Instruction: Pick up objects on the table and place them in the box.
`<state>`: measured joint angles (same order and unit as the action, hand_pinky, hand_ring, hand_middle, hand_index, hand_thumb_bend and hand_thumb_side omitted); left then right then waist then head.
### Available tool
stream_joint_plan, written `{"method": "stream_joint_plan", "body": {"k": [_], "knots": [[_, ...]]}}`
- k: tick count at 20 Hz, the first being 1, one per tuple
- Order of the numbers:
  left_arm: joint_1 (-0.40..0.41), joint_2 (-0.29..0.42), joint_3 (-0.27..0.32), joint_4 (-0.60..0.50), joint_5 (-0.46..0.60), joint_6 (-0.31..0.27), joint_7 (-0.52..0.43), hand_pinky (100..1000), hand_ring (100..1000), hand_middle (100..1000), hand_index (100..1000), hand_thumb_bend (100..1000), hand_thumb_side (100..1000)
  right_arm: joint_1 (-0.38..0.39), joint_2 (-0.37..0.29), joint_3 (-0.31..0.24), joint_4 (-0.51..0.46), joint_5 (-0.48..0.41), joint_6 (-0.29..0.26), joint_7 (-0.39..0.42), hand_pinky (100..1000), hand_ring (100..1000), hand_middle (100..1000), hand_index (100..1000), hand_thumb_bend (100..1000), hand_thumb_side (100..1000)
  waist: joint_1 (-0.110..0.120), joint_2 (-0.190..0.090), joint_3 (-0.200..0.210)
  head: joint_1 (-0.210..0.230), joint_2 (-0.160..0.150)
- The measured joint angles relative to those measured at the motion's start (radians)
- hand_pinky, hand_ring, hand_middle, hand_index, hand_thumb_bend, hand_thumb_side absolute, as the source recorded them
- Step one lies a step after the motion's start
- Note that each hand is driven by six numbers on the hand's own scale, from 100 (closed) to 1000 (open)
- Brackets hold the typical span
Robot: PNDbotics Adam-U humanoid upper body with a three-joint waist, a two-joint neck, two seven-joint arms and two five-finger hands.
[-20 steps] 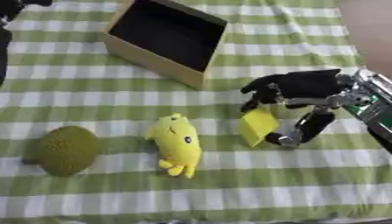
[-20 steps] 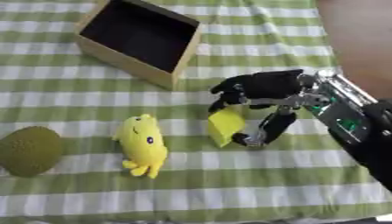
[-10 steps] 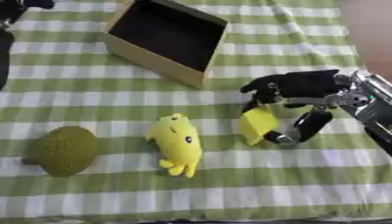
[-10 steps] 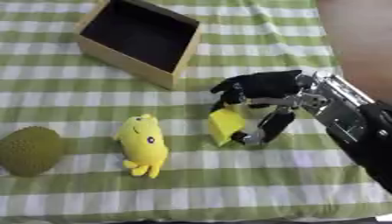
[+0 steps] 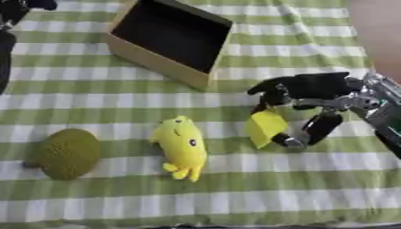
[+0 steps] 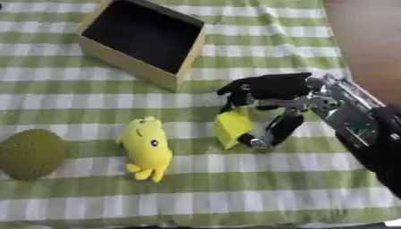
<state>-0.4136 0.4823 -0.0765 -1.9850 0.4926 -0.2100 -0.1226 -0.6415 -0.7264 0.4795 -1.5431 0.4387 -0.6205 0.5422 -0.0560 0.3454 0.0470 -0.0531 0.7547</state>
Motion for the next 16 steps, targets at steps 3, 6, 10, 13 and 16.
{"method": "stream_joint_plan", "body": {"k": [3, 6, 10, 13, 16], "knots": [[0.001, 0.000, -0.001, 0.000, 0.000, 0.002, -0.002, 668, 771, 692, 819, 100, 575, 0.000, -0.013, -0.012, -0.023, -0.036, -0.007, -0.007, 1000, 1000, 454, 755, 100, 377, 0.000, 0.000, -0.002, 0.001, 0.000], [0.003, 0.000, -0.002, 0.000, 0.000, 0.003, -0.003, 668, 771, 692, 820, 100, 575, -0.001, -0.026, -0.023, -0.049, -0.075, -0.011, -0.011, 1000, 1000, 438, 748, 100, 364, 0.000, 0.000, -0.002, 0.003, 0.000], [0.007, 0.000, -0.003, 0.000, 0.000, 0.004, -0.004, 669, 772, 693, 820, 100, 575, -0.010, -0.037, -0.045, -0.089, -0.140, -0.011, -0.011, 1000, 1000, 423, 743, 100, 341, 0.000, 0.000, -0.004, 0.004, 0.000], [0.008, 0.000, -0.005, 0.000, 0.000, 0.004, -0.004, 669, 772, 694, 820, 100, 575, -0.028, -0.046, -0.060, -0.117, -0.196, -0.004, -0.004, 1000, 1000, 412, 740, 100, 322, 0.000, 0.000, -0.005, 0.004, -0.001], [0.008, 0.000, -0.005, 0.000, 0.000, 0.004, -0.004, 669, 773, 694, 820, 100, 574, -0.061, -0.048, -0.073, -0.130, -0.256, 0.009, 0.009, 984, 1000, 405, 738, 100, 305, 0.000, 0.000, -0.005, 0.003, -0.007]]}}
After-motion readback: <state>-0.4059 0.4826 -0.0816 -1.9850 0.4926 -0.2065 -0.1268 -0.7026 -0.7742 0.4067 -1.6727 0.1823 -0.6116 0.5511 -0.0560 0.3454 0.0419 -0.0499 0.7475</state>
